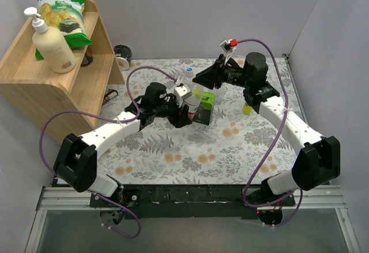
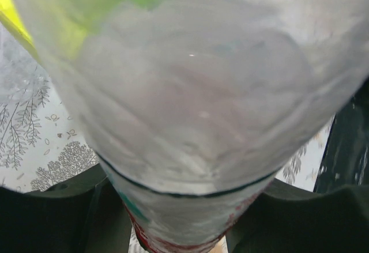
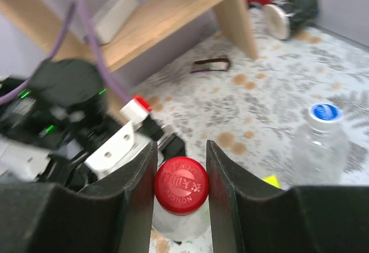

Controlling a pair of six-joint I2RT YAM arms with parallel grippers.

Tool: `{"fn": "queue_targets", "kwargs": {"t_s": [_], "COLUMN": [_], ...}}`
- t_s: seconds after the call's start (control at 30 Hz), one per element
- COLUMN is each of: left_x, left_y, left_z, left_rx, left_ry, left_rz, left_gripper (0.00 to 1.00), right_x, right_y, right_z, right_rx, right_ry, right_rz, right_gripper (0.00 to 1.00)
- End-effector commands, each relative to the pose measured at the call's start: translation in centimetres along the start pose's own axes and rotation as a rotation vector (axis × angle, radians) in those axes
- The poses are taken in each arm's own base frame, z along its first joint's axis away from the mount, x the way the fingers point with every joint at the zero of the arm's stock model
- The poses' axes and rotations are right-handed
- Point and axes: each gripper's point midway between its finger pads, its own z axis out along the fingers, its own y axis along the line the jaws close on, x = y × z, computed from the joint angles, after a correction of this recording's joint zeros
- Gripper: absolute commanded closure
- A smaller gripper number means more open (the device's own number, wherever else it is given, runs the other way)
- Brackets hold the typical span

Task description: Screw on the bottle caps

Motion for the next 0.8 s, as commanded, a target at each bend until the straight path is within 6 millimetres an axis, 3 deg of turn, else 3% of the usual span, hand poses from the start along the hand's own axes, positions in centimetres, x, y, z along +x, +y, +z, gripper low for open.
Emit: {"fn": "queue_targets", "kwargs": {"t_s": [0.0,0.13,0.2,0.23,0.3,0.33,0.37,0.5,0.53,0.6,0.63,0.77], "left_x": [-6.0,-5.0,-4.4,-3.8,-2.7,-1.9,-1.7,2.2,4.0,5.6,7.6,10.7], "left_y": [2.2,0.8,0.8,0.9,0.9,0.9,0.7,-0.6,-0.6,-0.9,-1.0,-3.3], "left_z": [1.1,2.6,2.5,2.3,1.7,1.2,0.8,-1.0,-1.9,-2.7,-3.3,-4.3], "left_rx": [-0.309,-0.317,-0.323,-0.331,-0.345,-0.338,-0.32,-0.203,-0.202,-0.161,-0.153,0.0], "left_ry": [-0.182,-0.158,-0.143,-0.117,-0.088,-0.063,-0.055,0.033,0.07,0.104,0.156,0.242], "left_rz": [-0.127,-0.204,-0.21,-0.19,-0.171,-0.16,-0.121,-0.003,-0.009,0.011,-0.012,0.03], "left_gripper": [1.0,1.0,1.0,0.94,0.54,0.16,0.02,0.02,0.02,0.02,0.02,0.02], "right_x": [-0.1,-0.5,-0.3,-0.4,-0.3,-0.3,-0.6,-0.4,0.1,0.3,1.0,2.5], "right_y": [-2.9,-2.4,-2.3,-2.3,-2.0,-1.4,-0.8,1.7,2.4,3.2,3.3,4.1], "right_z": [-0.2,0.1,0.1,-0.2,-0.7,-0.7,-0.8,-1.2,-1.2,-1.3,-1.6,-2.0], "right_rx": [0.312,0.351,0.345,0.334,0.301,0.249,0.223,0.076,0.032,-0.022,-0.037,-0.123], "right_ry": [0.013,0.021,0.028,0.031,0.031,0.037,0.03,0.031,0.037,0.036,0.041,0.018], "right_rz": [-0.022,-0.083,-0.095,-0.108,-0.115,-0.147,-0.169,-0.274,-0.284,-0.346,-0.359,-0.496], "right_gripper": [0.99,0.99,0.99,0.99,0.99,0.99,0.99,0.99,0.99,0.99,0.99,0.99]}}
